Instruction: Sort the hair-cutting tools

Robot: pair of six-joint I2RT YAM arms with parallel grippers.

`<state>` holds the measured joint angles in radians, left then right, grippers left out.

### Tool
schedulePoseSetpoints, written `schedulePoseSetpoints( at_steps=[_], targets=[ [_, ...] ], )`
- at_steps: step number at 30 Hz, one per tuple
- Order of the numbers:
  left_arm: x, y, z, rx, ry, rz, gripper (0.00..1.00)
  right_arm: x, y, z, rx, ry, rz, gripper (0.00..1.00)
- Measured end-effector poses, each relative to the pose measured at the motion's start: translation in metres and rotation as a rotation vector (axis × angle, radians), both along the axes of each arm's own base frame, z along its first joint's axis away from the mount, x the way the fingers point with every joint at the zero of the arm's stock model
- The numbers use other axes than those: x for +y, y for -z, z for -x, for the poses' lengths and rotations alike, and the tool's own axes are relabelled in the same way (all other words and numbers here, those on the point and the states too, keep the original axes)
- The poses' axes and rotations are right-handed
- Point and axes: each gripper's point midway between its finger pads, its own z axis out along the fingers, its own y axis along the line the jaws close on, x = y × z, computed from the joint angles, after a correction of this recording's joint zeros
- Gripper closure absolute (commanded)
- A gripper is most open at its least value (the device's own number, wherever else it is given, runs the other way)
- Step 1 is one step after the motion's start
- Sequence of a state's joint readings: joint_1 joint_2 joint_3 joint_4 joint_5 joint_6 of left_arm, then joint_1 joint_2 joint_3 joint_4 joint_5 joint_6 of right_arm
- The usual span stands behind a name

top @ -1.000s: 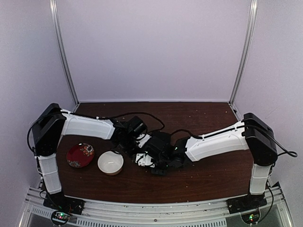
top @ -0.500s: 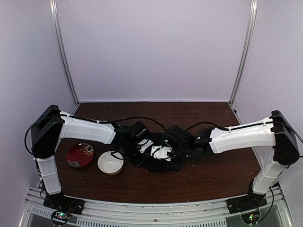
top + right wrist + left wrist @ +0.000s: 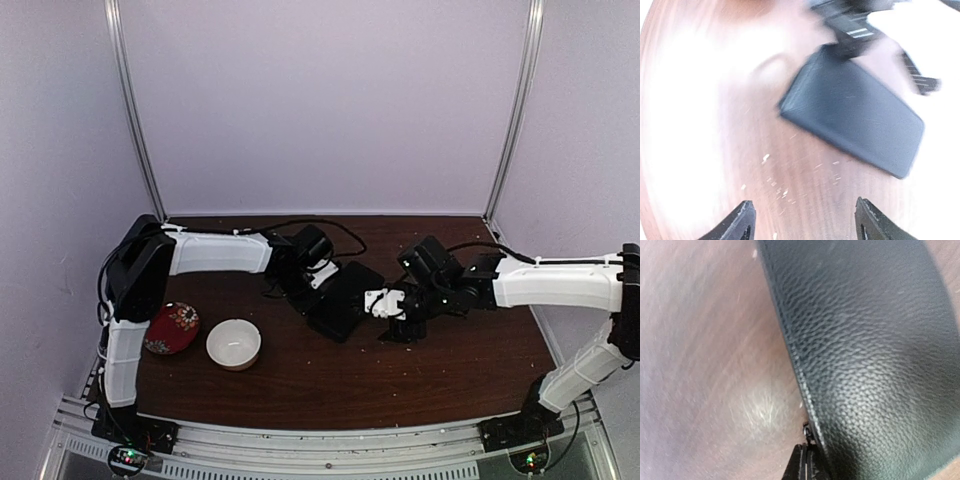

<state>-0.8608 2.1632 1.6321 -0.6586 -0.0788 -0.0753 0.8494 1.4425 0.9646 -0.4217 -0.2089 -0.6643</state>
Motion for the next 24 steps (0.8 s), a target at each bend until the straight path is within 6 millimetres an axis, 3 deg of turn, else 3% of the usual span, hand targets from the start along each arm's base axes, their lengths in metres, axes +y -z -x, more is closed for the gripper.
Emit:
schedulePoseSetpoints(
  at_steps=[3,6,13,19,24],
  targets=[
    [-0.010,-0.007,-0.002,-0.009,0.039,0.029,1.00,-0.004,0.022,0.016,-0.047,-0.124,0.099,0.29],
    [-0.021,-0.008,-0.002,-0.003,0.072,0.053,1.00,0.004,0.033,0.016,-0.096,-0.204,0.156,0.29],
    [-0.028,0.002,0.001,0.026,0.102,0.069,1.00,0.034,0.061,-0.017,-0.198,-0.293,0.268,0.27],
    [-0.033,0.005,0.006,0.051,0.123,0.089,1.00,0.030,0.086,-0.029,-0.255,-0.349,0.375,0.20],
    [-0.037,0.007,0.006,0.062,0.134,0.098,1.00,0.034,0.084,-0.038,-0.308,-0.393,0.412,0.24]
  ],
)
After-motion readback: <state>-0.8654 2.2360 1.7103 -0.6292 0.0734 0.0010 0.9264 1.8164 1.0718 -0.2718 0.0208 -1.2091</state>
